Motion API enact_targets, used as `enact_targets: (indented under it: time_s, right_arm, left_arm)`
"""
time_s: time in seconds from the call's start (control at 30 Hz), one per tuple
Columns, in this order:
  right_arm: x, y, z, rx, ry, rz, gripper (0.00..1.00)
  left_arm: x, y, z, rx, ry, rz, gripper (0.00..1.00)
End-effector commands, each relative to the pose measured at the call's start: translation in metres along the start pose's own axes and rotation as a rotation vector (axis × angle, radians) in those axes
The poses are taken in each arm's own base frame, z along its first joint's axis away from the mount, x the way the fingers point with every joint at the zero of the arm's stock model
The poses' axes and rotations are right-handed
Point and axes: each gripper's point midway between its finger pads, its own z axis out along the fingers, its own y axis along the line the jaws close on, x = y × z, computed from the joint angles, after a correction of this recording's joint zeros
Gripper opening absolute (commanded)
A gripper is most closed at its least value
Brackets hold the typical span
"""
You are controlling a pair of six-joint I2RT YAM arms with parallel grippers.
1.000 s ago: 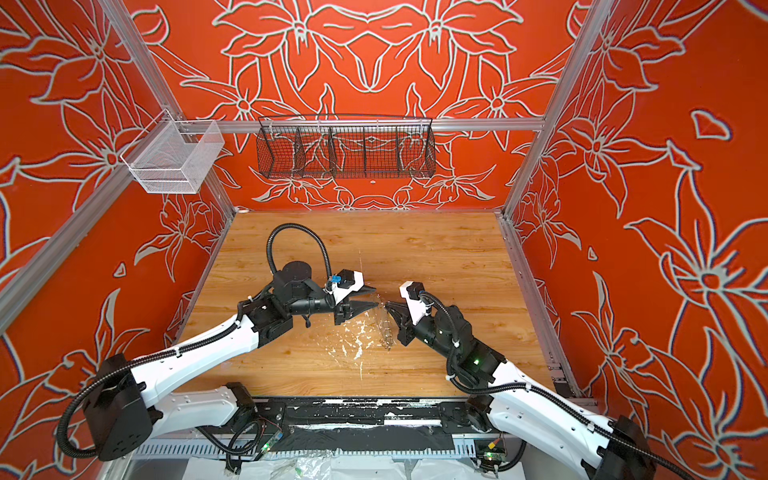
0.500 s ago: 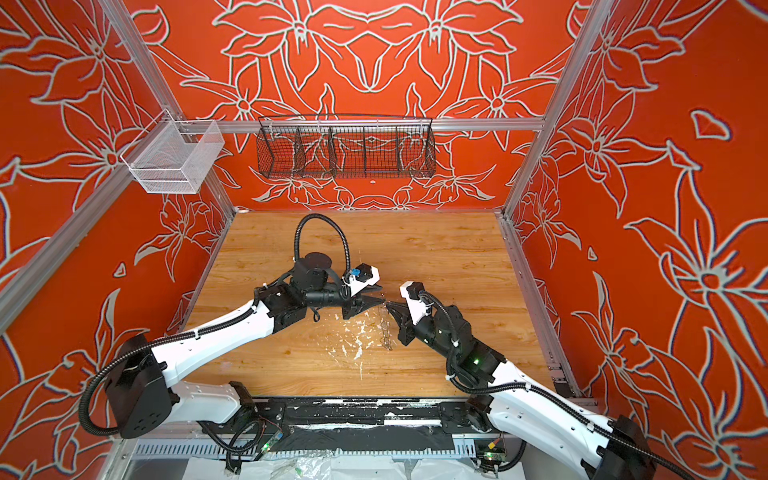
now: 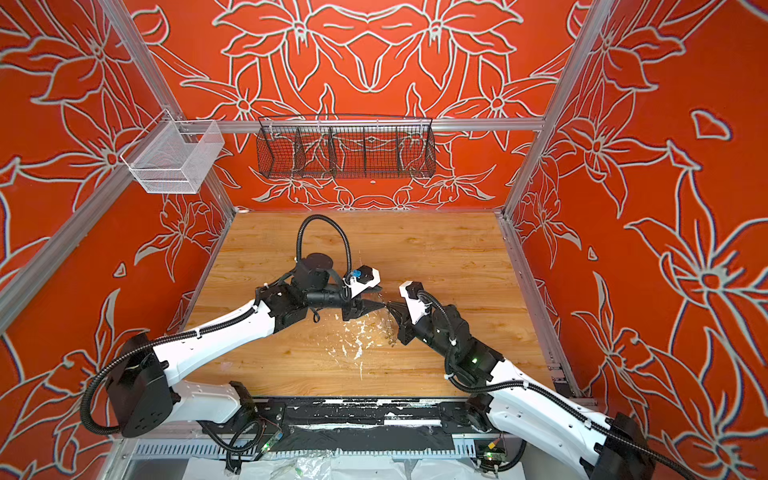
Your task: Put the keys on the keyring
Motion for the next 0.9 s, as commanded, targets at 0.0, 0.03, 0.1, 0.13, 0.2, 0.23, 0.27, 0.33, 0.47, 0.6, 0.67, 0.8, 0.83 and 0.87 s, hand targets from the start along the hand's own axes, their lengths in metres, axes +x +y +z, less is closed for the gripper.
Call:
enact_targets:
  time_s: [0.0,0.03,0.1,0.13,0.2,0.23,0.27,0.33,0.47,0.6,0.67,0.8,0.83,0.87]
  right_arm:
    - [-0.0259,0.0044,-0.0024,-0.011,-0.081,0.016,0.00]
    - [-0.0258,0.0044,-0.0024,-0.013,-0.081,0.016,0.00]
    - [-0.0265,0.0049,-0.0025,-0.015,-0.083,0.016,0.00]
    - [-0.0263,0.0049,-0.0023,-0.014,-0.082,0.017,0.00]
    - [-0.0267,0.0050,-0.0024,-0.015,-0.084,0.016,0.00]
    - [-0.0264,0.0050,-0.0022,-0.015,-0.083,0.015,0.00]
    - [-0.0265,0.0046,-0.0022,-0.013,-0.083,0.014,0.00]
    - [-0.0264,0.0048,-0.0022,-0.014,-0.083,0.015,0.00]
    - [-0.0266,0.0048,-0.0022,-0.014,-0.084,0.015,0.00]
    - [-0.0277,0.0058,-0.0028,-0.019,-0.088,0.016,0.00]
    - [-0.0278,0.0056,-0.0030,-0.019,-0.089,0.016,0.00]
    - [-0.0278,0.0055,-0.0031,-0.018,-0.090,0.018,0.00]
    - [-0.0272,0.0055,-0.0030,-0.018,-0.089,0.017,0.00]
    - [-0.0273,0.0051,-0.0030,-0.016,-0.089,0.019,0.00]
  left_arm:
    - [-0.0071,-0.0041,0.0042,0.031,-0.008,0.016,0.46]
    - [-0.0069,-0.0036,0.0048,0.031,-0.006,0.014,0.44]
    - [-0.0060,-0.0038,0.0069,0.038,0.001,0.009,0.43]
    - [-0.0059,-0.0036,0.0074,0.040,0.002,0.008,0.43]
    - [-0.0046,-0.0029,0.0091,0.042,0.008,0.006,0.43]
    - [-0.0040,-0.0022,0.0100,0.041,0.011,0.006,0.43]
    - [-0.0028,-0.0018,0.0111,0.043,0.016,0.002,0.43]
    - [-0.0028,-0.0012,0.0119,0.043,0.020,-0.001,0.42]
    - [-0.0022,-0.0011,0.0125,0.045,0.023,-0.001,0.28]
    - [-0.0024,-0.0016,0.0120,0.046,0.022,0.001,0.09]
    - [-0.0025,-0.0017,0.0120,0.047,0.021,0.002,0.02]
    - [-0.0023,-0.0012,0.0118,0.044,0.021,0.003,0.00]
    - [-0.0027,-0.0015,0.0117,0.044,0.020,0.003,0.00]
    - [-0.0031,-0.0012,0.0111,0.042,0.019,0.006,0.00]
